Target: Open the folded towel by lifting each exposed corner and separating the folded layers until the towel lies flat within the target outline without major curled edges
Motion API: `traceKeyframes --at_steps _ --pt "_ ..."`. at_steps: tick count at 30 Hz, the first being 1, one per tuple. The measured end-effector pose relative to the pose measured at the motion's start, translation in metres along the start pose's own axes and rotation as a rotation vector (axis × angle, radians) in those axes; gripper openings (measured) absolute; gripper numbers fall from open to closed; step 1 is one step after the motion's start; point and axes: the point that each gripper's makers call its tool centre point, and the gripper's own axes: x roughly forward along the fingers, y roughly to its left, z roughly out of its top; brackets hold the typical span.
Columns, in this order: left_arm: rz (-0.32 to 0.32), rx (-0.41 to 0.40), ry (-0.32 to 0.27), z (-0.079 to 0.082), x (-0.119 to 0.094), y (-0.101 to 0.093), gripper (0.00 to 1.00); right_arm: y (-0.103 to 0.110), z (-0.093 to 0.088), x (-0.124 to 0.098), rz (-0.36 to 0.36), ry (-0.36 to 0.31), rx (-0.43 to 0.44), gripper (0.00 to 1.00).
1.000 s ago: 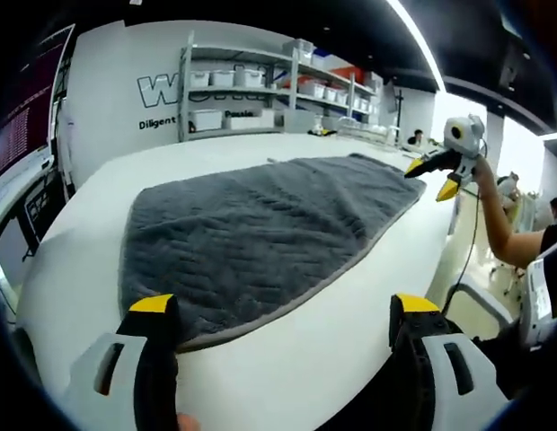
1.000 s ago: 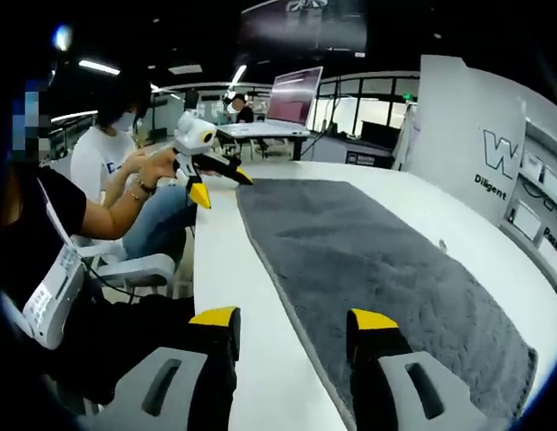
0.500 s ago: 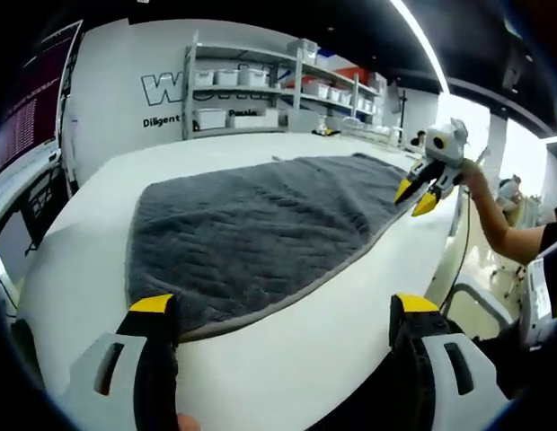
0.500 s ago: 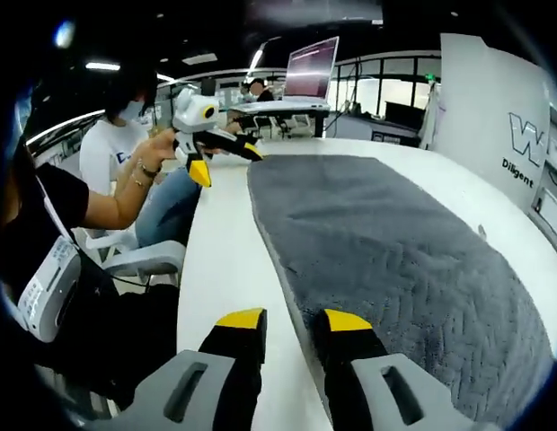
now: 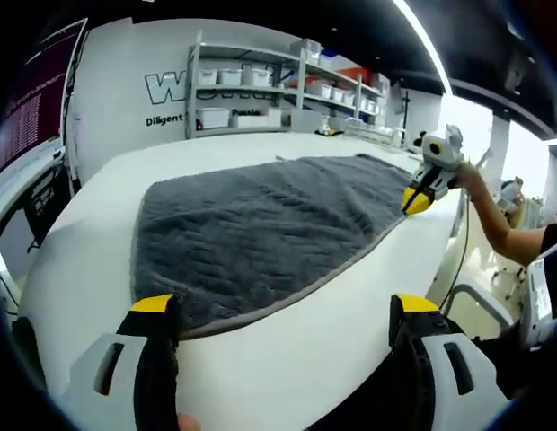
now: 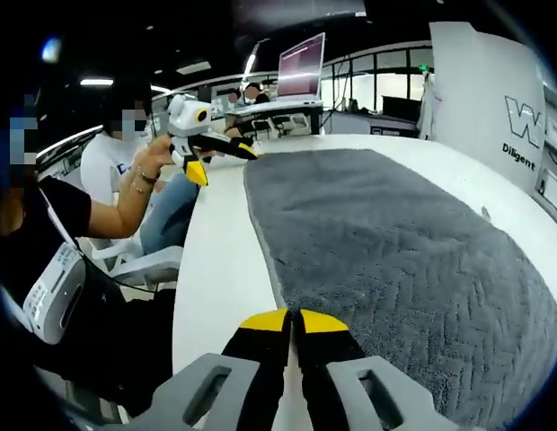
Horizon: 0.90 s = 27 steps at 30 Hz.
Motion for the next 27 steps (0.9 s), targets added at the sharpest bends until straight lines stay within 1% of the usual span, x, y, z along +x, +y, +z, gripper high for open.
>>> traceKeyframes --at_steps 3,9,12,15,16,18,20,22,23,25,27 --pt "0.001 0.003 0.005 -0.001 0.000 0.001 0.96 0.004 -0.001 -0.001 0.007 0.002 -0.001 0.00" --pt "0.000 0.005 0.004 -0.001 0.001 -0.002 0.96 0.005 -0.002 -0.003 0.007 -0.004 0.004 0.00" --pt "-0.001 0.008 0.009 -0.003 0.001 -0.003 0.95 0.007 -0.001 -0.004 0.018 -0.015 0.012 0.05" --pt "0.003 0.005 0.007 -0.002 0.000 0.000 0.95 0.009 0.003 -0.009 -0.006 -0.041 0.006 0.09" --pt "0.003 0.004 0.007 -0.002 0.000 0.001 0.95 0.008 0.004 -0.009 -0.013 -0.046 0.005 0.13" --pt "0.008 0.001 0.005 0.000 -0.001 0.004 0.95 0.005 0.008 -0.016 -0.061 -0.067 -0.003 0.25" --pt "0.010 0.001 0.004 0.001 -0.001 0.005 0.95 0.003 0.010 -0.022 -0.085 -0.074 0.001 0.34" --pt "0.012 -0.001 0.002 0.002 -0.001 0.006 0.95 0.004 0.009 -0.029 -0.102 -0.069 -0.005 0.37" --pt "0.014 -0.002 0.000 0.002 -0.001 0.006 0.95 0.004 0.009 -0.031 -0.108 -0.067 -0.006 0.40" --pt "0.018 -0.003 -0.004 0.003 -0.001 0.006 0.94 0.002 0.005 -0.037 -0.142 -0.055 -0.008 0.48" --pt "0.024 -0.006 -0.007 0.003 -0.002 0.009 0.94 0.000 0.000 -0.043 -0.166 -0.039 -0.002 0.58"
